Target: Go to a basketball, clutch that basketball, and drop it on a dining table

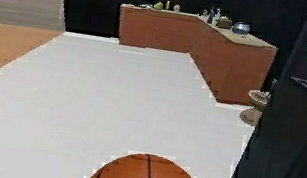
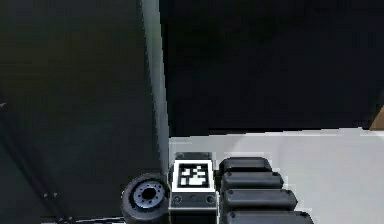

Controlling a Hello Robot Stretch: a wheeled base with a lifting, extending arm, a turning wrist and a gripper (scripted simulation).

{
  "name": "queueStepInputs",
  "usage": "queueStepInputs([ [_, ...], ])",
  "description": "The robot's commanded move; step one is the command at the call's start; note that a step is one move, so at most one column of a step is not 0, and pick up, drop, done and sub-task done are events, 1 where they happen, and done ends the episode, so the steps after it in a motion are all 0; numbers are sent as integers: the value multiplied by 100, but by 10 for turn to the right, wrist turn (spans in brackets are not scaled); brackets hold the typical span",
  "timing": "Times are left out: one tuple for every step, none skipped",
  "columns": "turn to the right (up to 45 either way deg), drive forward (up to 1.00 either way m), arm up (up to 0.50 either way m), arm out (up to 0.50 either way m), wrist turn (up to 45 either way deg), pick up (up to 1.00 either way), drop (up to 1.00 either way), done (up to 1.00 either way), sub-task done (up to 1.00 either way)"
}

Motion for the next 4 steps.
queueStepInputs([
  [30,0,0,0,0,0,0,0,0],
  [450,0,0,0,0,0,0,0,0],
  [450,0,0,0,0,0,0,0,0],
  [360,0,0,0,0,0,0,0,0],
])
